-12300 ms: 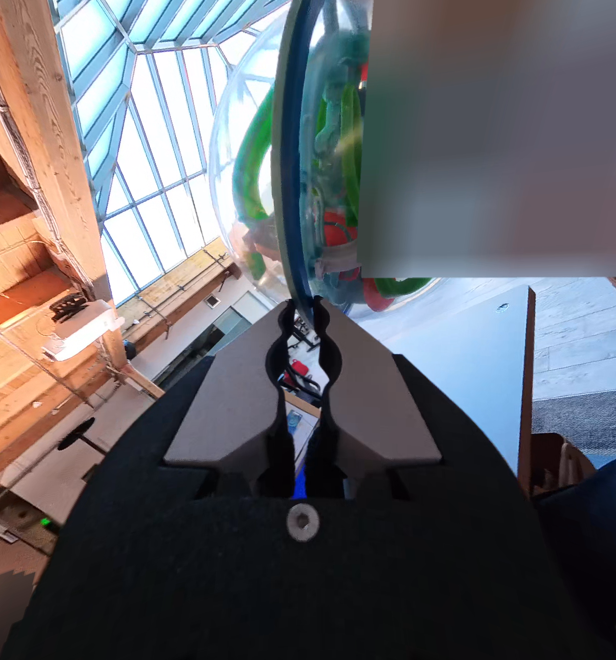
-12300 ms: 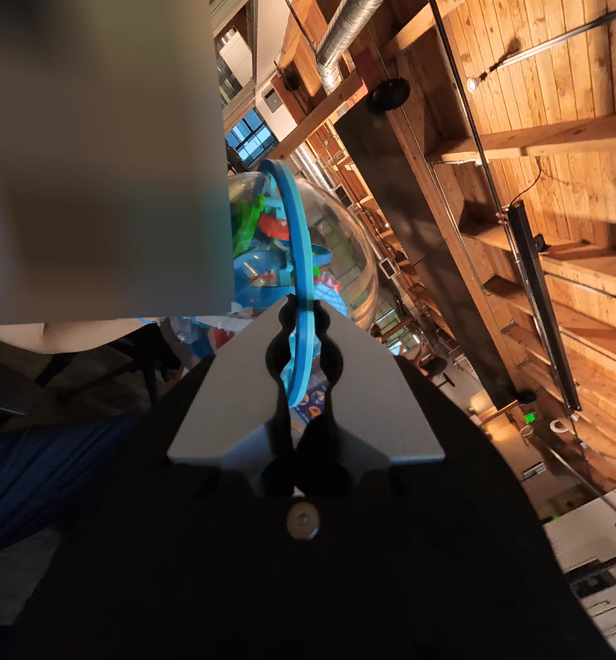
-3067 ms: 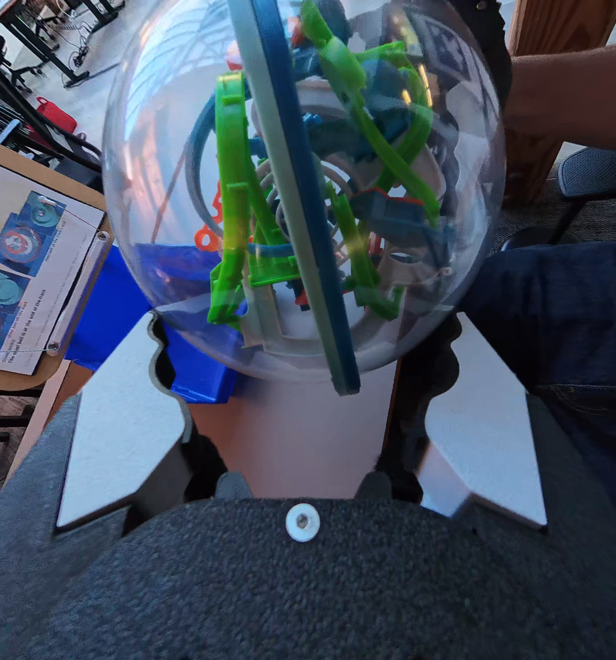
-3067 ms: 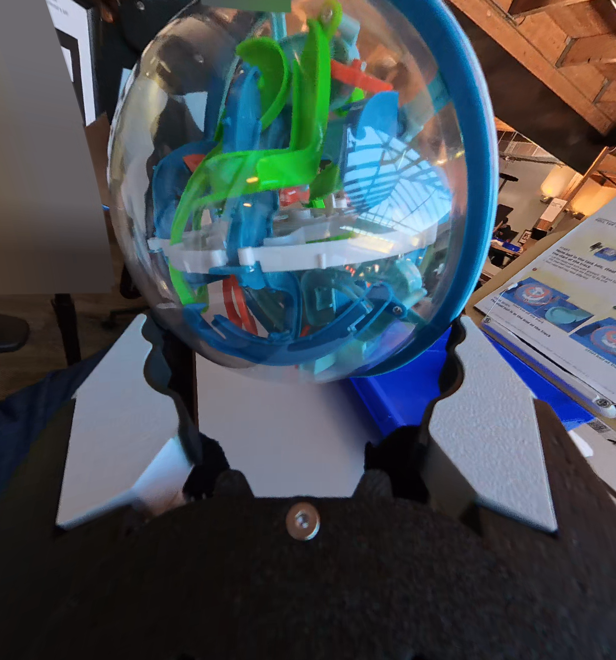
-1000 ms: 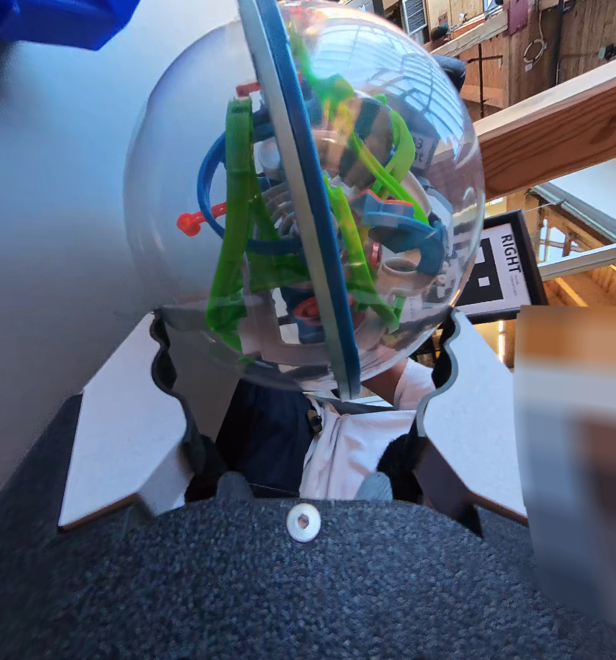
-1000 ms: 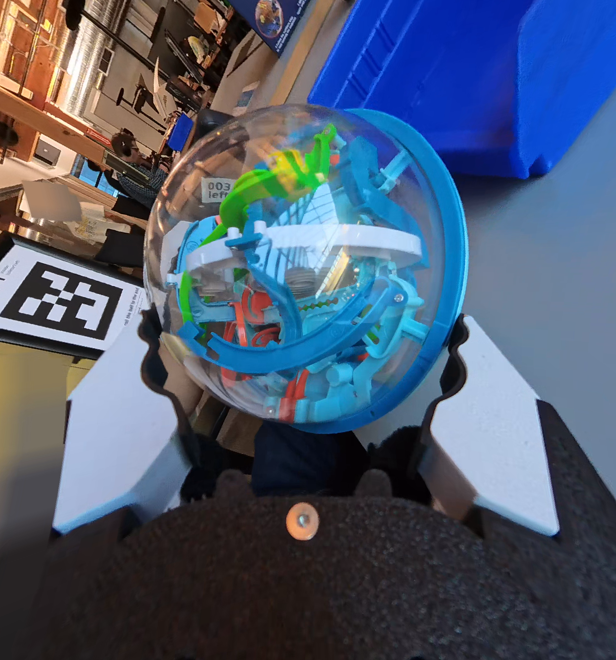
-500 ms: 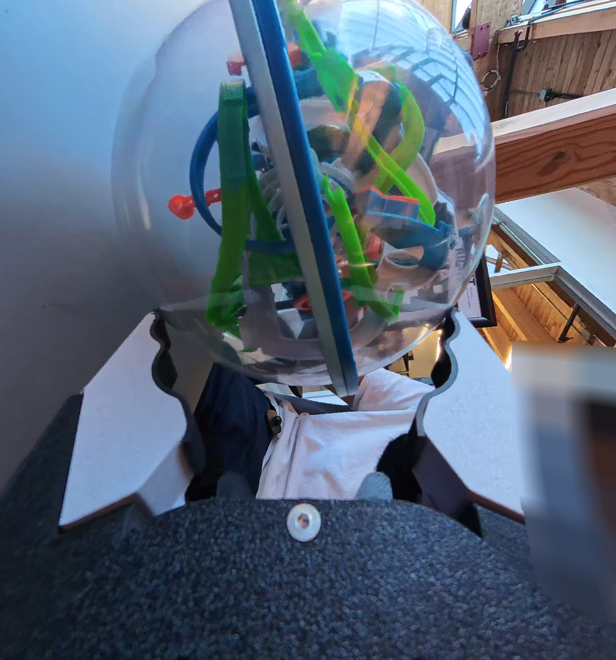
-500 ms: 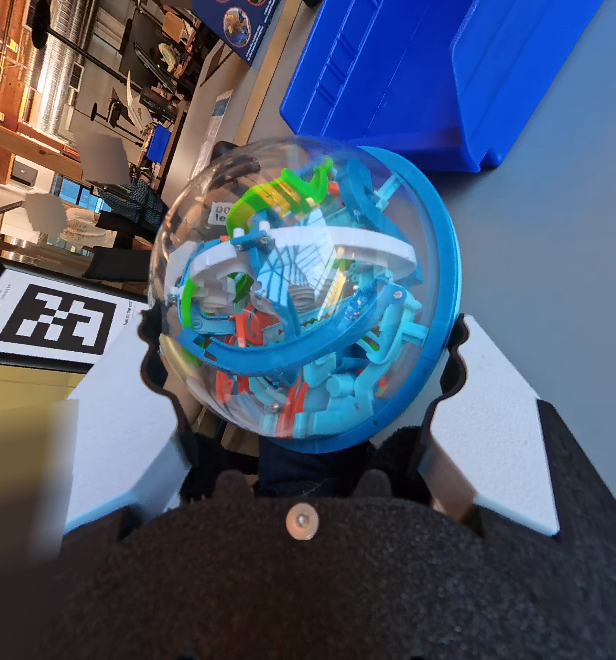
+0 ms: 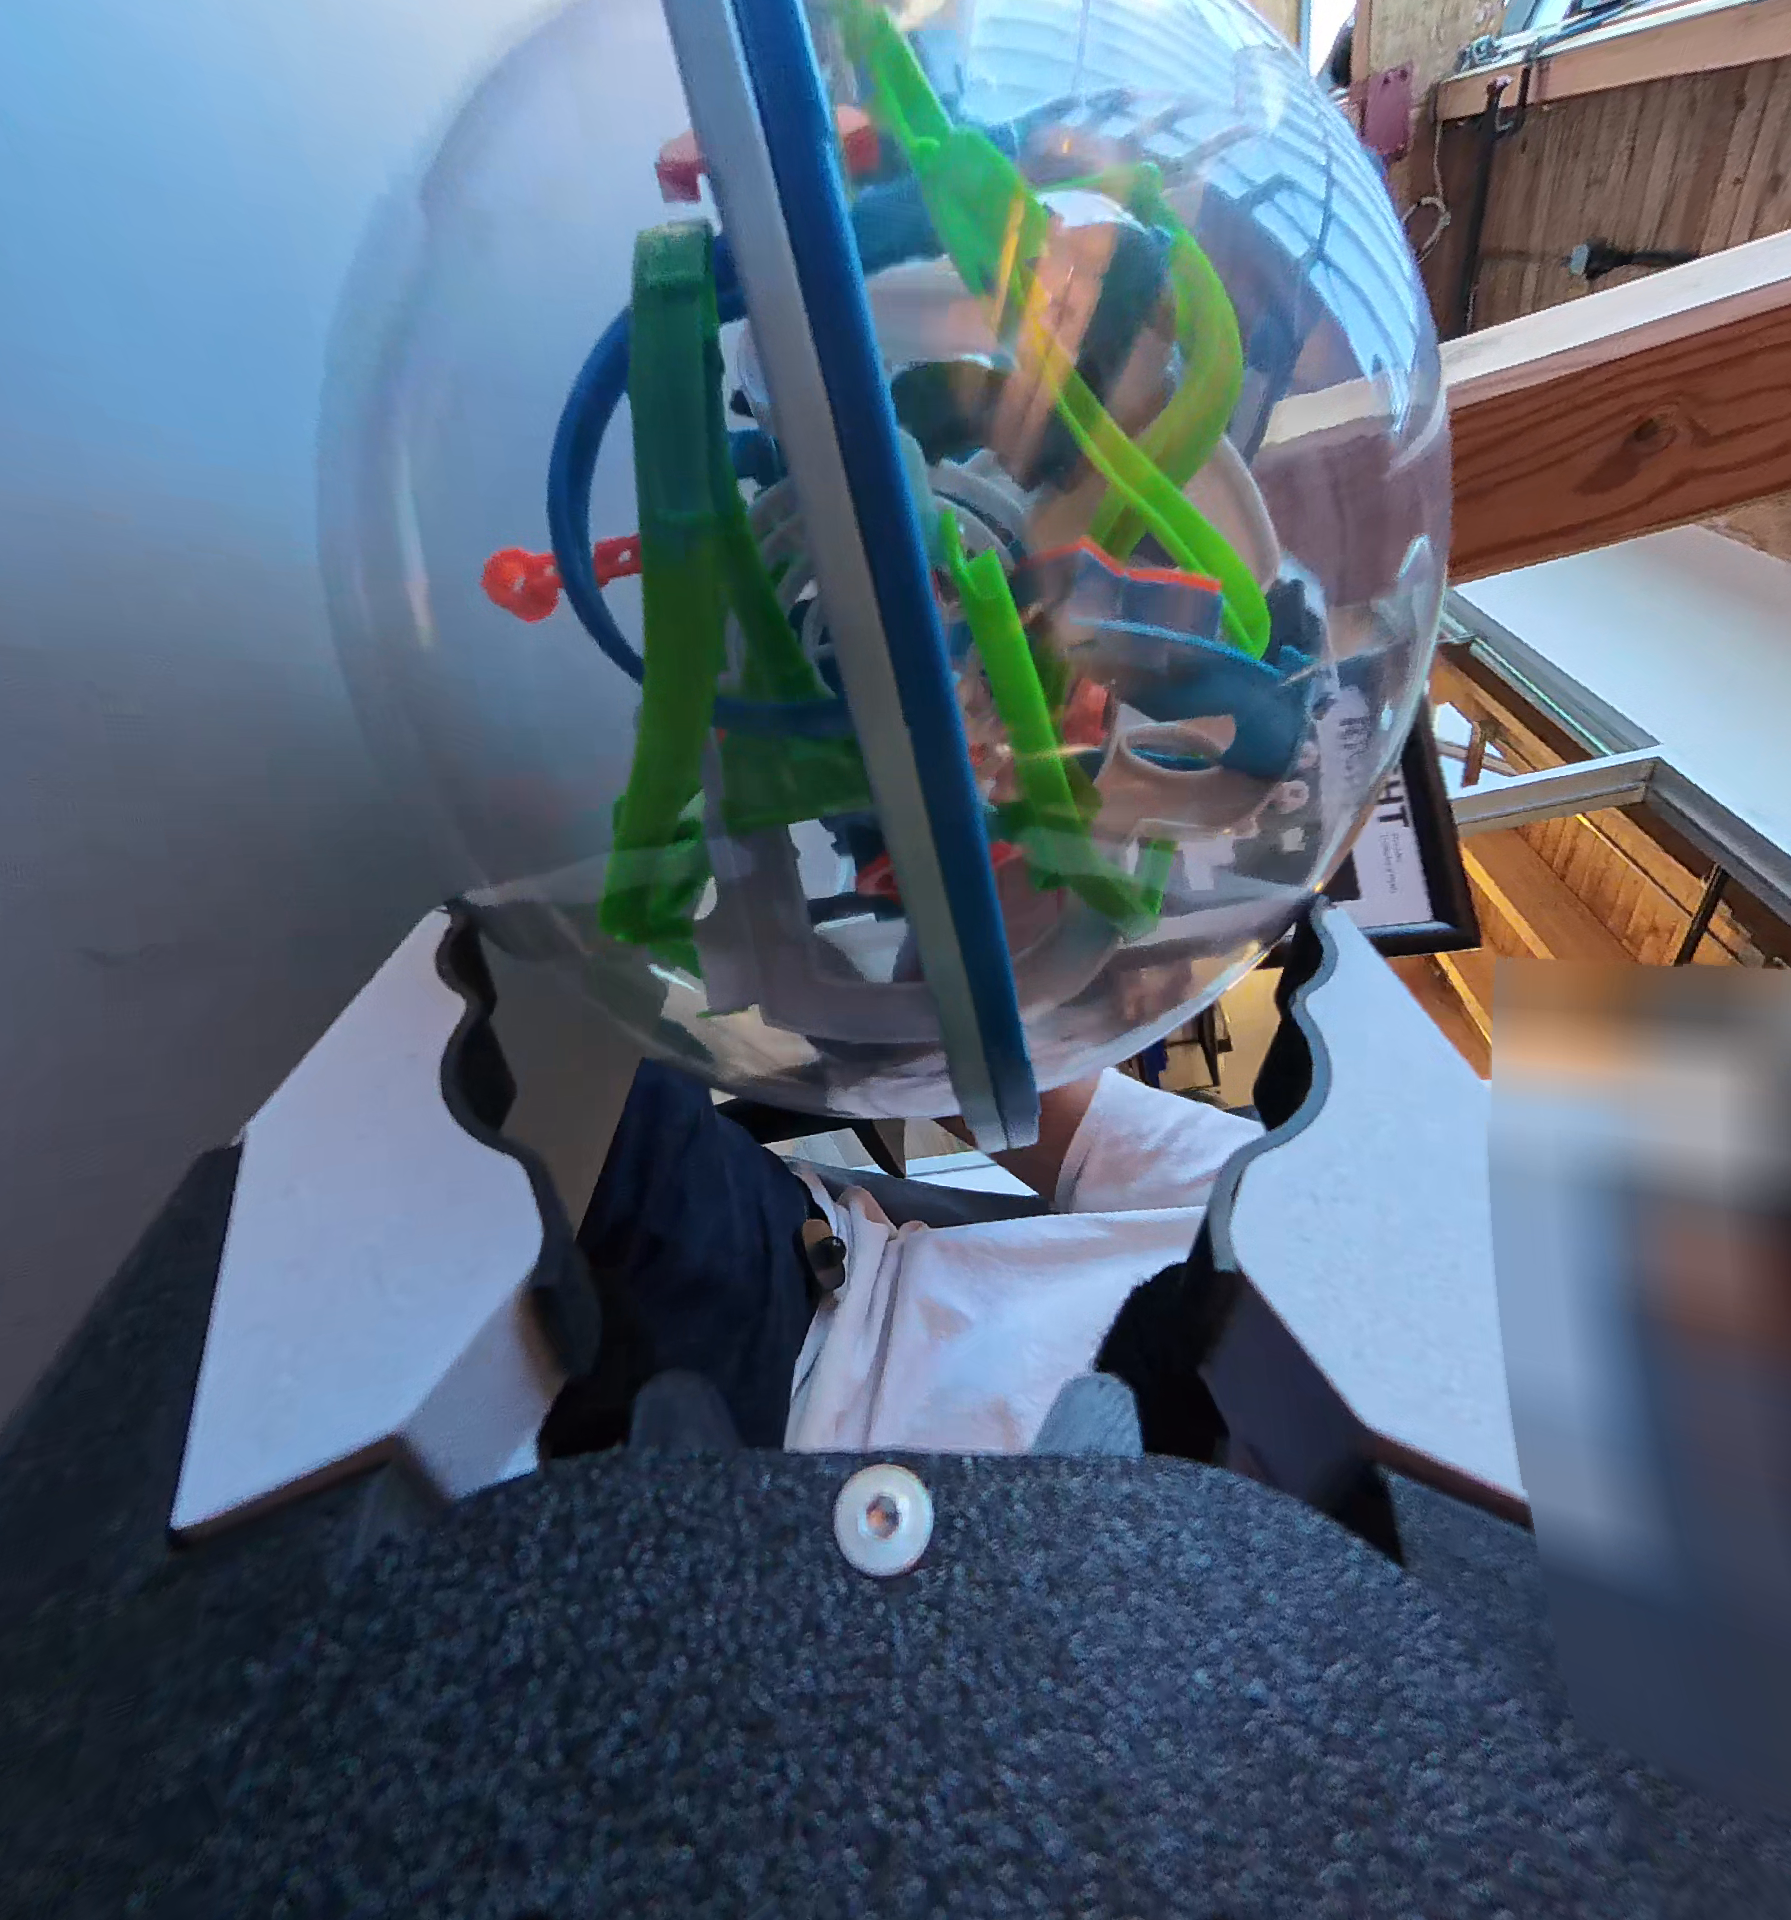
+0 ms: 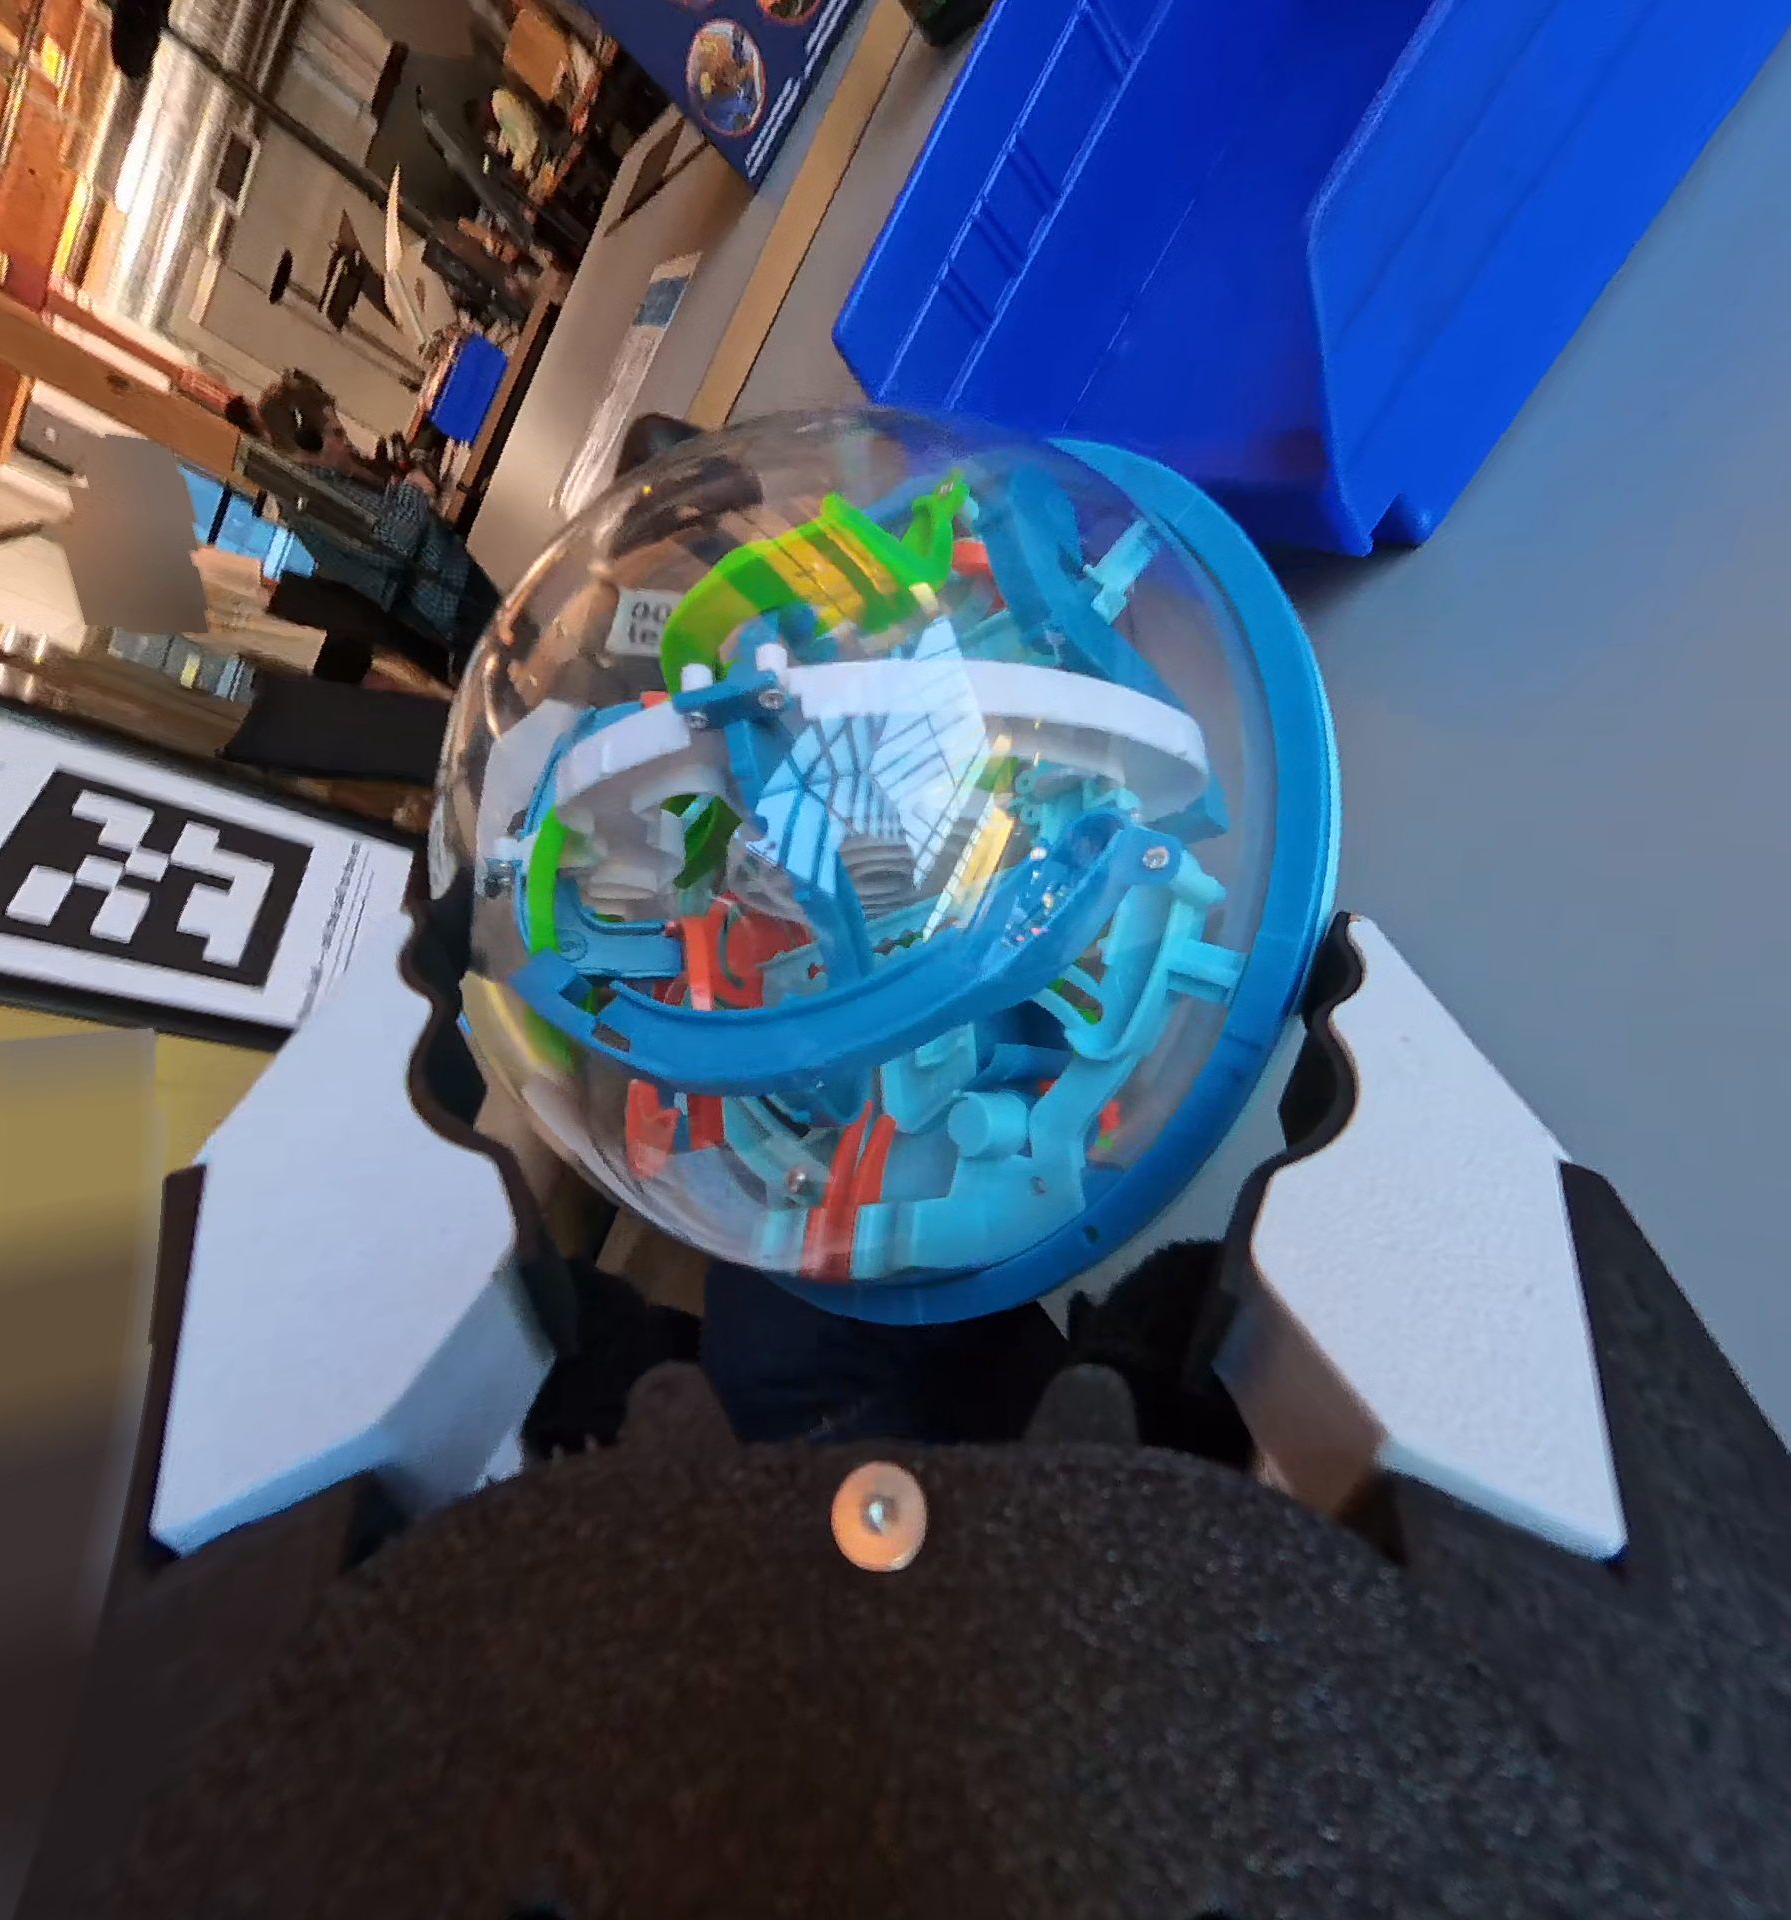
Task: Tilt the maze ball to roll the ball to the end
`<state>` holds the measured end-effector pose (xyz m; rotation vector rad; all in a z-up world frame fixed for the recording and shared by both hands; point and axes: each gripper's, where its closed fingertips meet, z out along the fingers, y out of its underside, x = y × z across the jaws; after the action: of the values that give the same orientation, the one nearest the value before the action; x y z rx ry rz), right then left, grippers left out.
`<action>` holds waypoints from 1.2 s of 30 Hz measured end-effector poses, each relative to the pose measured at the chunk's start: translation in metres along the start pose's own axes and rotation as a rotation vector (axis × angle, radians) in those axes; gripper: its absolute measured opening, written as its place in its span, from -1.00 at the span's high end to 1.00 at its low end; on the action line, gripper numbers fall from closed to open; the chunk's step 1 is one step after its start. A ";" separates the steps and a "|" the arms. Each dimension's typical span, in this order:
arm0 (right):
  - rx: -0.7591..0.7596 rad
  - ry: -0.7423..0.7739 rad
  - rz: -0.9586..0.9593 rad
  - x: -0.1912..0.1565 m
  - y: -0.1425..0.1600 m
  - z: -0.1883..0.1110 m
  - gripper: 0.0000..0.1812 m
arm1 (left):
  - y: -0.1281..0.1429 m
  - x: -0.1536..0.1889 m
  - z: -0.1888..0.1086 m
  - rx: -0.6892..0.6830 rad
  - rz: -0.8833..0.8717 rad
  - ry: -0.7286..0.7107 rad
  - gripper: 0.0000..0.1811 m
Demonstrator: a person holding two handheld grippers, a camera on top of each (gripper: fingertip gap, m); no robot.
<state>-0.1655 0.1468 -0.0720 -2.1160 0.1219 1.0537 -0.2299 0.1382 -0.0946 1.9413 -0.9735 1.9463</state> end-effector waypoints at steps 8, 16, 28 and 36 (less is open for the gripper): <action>-0.110 -0.123 -0.079 0.008 0.018 -0.007 -0.70 | 0.010 -0.006 0.010 0.000 0.087 -0.130 -0.60; -0.024 -0.163 -0.072 -0.001 0.001 0.009 -0.68 | 0.010 -0.021 -0.008 -0.013 0.188 -0.180 -0.75; -0.069 -0.180 -0.071 -0.011 -0.018 0.050 -0.70 | -0.040 0.019 -0.030 -0.077 0.968 -0.605 -0.76; 0.050 -0.200 -0.206 -0.008 -0.025 0.034 -0.69 | -0.039 0.009 -0.020 -0.215 0.962 -0.597 -0.76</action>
<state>-0.1825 0.1851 -0.0647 -1.9195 -0.1622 1.1176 -0.2236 0.1766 -0.0730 2.1534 -2.5210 1.4368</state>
